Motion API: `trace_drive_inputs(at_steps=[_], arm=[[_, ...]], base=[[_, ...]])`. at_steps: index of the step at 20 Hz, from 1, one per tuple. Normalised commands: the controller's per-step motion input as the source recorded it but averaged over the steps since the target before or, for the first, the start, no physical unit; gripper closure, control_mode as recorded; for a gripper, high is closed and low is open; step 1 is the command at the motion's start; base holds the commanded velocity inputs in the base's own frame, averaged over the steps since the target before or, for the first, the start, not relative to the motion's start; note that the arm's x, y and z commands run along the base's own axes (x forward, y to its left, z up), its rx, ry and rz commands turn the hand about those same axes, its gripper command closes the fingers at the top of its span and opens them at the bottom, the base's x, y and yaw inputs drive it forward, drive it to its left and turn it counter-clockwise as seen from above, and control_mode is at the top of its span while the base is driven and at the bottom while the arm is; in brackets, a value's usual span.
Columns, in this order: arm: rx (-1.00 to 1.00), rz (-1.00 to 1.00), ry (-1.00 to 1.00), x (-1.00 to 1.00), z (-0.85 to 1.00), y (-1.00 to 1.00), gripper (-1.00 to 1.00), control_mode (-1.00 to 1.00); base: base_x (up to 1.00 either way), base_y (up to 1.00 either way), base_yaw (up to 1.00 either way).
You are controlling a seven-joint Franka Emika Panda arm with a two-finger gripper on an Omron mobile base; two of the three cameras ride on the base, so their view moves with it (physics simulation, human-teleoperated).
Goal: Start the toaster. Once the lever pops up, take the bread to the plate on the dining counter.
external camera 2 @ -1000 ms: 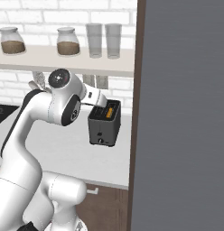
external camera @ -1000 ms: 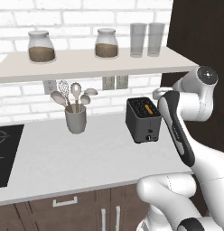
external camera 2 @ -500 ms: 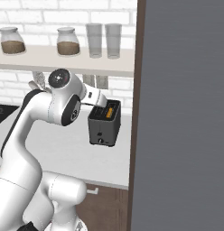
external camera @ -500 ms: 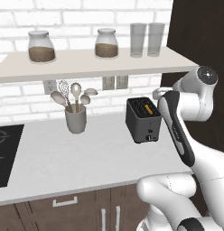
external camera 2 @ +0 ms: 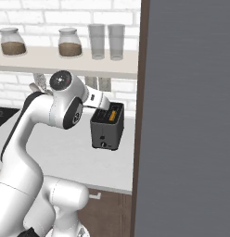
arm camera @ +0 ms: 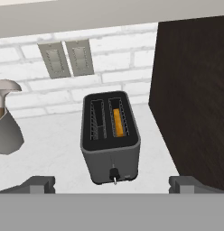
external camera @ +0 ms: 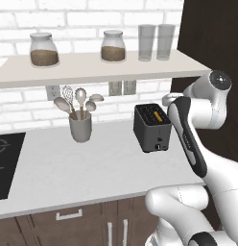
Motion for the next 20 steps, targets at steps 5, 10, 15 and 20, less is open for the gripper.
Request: trace_drive_inputs(at_steps=[5, 10, 15, 20], arm=[[0.00, 0.00, 0.00, 0.00, 0.00, 0.00, -1.00, -1.00], [0.00, 0.00, 0.00, 0.00, 0.00, 0.00, -1.00, -1.00], [0.00, 0.00, 0.00, 0.00, 0.00, 0.00, -1.00, -1.00], [0.00, 0.00, 0.00, 0.00, 0.00, 0.00, -1.00, -1.00]], base=[[0.00, 0.00, 0.00], [0.00, 0.00, 0.00], [0.00, 0.00, 0.00], [0.00, 0.00, 0.00]])
